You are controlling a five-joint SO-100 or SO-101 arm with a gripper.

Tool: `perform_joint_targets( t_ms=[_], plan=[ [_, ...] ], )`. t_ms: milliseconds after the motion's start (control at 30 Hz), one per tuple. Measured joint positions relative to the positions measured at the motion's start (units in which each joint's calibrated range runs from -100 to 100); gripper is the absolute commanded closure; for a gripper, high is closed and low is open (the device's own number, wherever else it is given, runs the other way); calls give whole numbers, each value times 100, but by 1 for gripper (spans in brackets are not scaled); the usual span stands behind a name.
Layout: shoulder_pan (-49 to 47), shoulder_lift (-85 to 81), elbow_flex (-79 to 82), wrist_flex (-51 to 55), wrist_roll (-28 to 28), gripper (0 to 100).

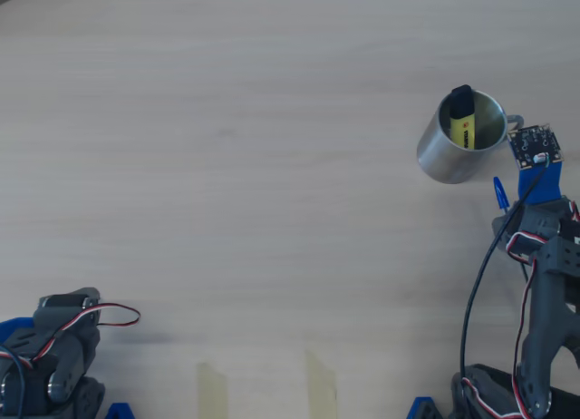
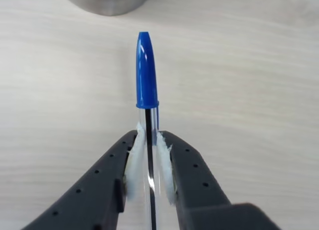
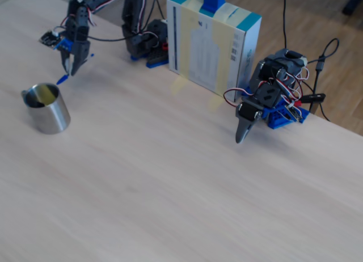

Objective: Grab the blue pen and put it in the silver cup.

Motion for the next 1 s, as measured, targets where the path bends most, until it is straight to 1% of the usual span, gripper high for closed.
perform_joint_targets(
  t_ms=[367,600,733,867,1000],
  plan=[
    [-284,-1050,0,25,-21,98],
    [-727,-1701,-54,25,-149,98],
    [-1020,-1984,-252,-126,-169,98],
    [-1003,-2268,-261,-387,-169,98],
    [-1204,-2493,-261,-580,-328,98]
  ],
)
